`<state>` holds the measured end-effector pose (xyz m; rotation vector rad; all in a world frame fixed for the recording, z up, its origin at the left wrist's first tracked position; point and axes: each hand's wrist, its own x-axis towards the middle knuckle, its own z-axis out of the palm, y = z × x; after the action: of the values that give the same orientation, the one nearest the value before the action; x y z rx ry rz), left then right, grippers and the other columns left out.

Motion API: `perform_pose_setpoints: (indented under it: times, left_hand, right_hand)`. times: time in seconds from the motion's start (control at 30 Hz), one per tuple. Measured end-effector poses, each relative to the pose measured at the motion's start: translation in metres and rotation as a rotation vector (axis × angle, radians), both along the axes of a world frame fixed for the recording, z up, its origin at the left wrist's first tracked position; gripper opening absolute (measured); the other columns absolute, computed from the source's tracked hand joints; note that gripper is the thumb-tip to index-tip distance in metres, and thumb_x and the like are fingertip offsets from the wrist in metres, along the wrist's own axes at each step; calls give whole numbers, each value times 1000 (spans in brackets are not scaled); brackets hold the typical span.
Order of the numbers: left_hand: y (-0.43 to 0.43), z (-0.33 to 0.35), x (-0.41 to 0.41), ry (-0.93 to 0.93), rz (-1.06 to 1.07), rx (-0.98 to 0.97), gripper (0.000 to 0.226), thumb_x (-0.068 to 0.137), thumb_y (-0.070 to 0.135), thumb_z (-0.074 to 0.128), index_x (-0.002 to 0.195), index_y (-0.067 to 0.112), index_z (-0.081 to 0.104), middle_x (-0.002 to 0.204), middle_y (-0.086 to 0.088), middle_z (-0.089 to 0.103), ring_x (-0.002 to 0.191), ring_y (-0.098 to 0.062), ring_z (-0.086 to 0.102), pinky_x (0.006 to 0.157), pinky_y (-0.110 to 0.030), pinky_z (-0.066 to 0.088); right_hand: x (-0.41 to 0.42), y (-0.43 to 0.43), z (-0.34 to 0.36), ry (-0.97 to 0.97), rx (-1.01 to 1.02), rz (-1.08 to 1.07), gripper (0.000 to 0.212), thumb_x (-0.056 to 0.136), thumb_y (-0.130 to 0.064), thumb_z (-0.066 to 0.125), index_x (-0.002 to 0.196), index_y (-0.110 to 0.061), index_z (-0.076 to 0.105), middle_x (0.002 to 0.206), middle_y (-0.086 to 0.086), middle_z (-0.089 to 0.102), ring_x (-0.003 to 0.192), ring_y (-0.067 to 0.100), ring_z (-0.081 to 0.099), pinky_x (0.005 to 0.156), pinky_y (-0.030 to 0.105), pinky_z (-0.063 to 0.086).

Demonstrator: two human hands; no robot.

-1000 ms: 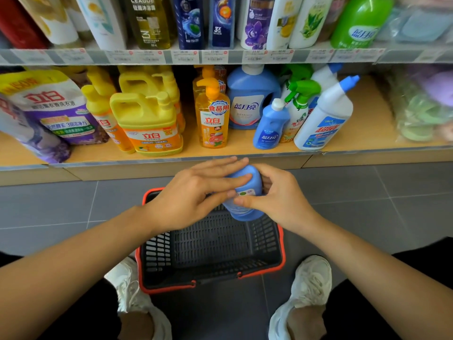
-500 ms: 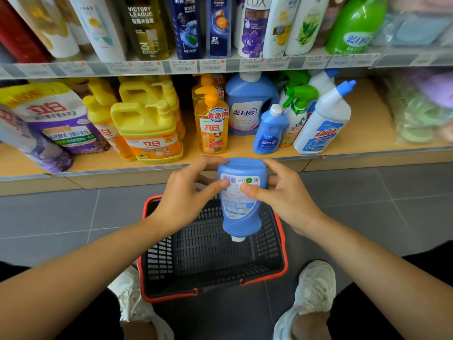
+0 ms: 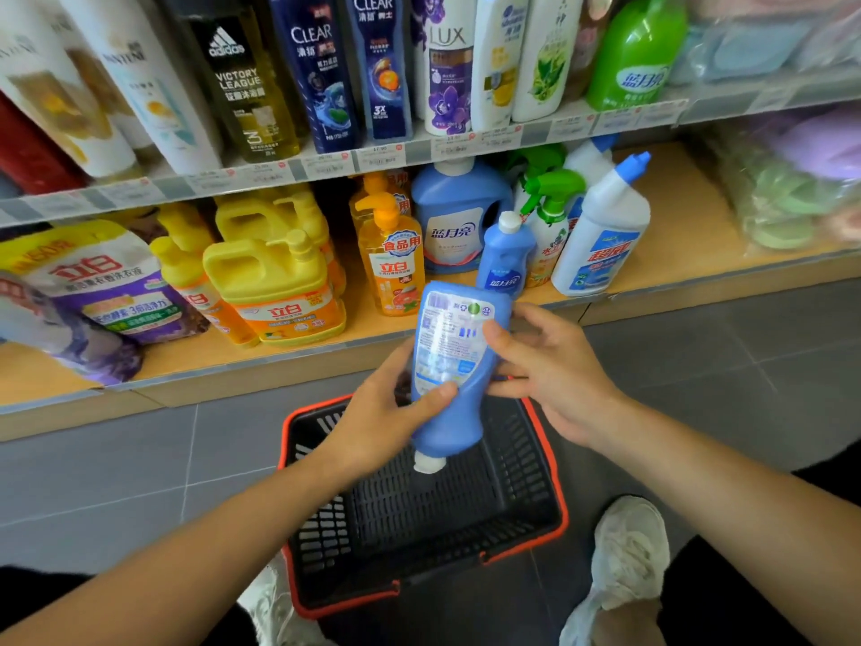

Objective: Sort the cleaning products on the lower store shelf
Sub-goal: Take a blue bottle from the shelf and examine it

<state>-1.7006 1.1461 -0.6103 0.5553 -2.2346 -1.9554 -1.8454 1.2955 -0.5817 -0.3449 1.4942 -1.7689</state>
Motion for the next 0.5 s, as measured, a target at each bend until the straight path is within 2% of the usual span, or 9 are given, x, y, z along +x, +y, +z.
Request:
perform_pose_setpoints:
  times: [0.07,0.13,0.23,0.3,0.4,0.5]
  left_hand:
    - [-2,5,-3,26,26,226,44,94,33,66,137,28,58,132,9,68,117,-8,65,90,-24,54]
    - [-2,11,-4,-23,87,423,40,92,43,64,130,32,64,127,8,71,106,-5,69,74,-21,56]
    - [-2,17,-5,-94,151,479,45,86,52,57,125,34,67,114,8,75,83,-5,72,58,-19,54]
    - [-2,18,-5,-98,164,471,45,88,47,55,128,30,64,108,9,76,76,-6,71,56,-22,55]
    - [-1,18,-4,-51,159,439,36,98,28,54,133,32,59,106,6,76,78,-11,73,59,-28,59]
    - [0,20,-4,-13,148,404,58,91,17,61,144,32,46,99,-4,77,82,-19,75,67,-34,63]
  right_hand:
    - [-1,1,-1,-10,-34,-16,35,92,-8,68,127,-11,62,114,19,72,102,37,72,81,47,62]
    - [1,0,0,17,-57,-30,39,89,5,68,125,-7,63,113,21,71,103,34,72,81,41,61]
    - [2,-2,-2,141,-69,-10,46,80,10,75,121,-9,66,112,14,74,97,25,73,81,34,59]
    - [2,-2,-4,203,-46,11,55,75,8,80,124,-13,64,116,11,72,98,23,73,86,32,58]
    - [2,-2,-7,269,21,101,78,73,4,85,141,-22,54,132,2,65,108,13,69,85,29,57]
    - [2,0,-10,283,62,197,91,77,0,83,153,-27,40,147,-8,53,133,8,52,96,37,56]
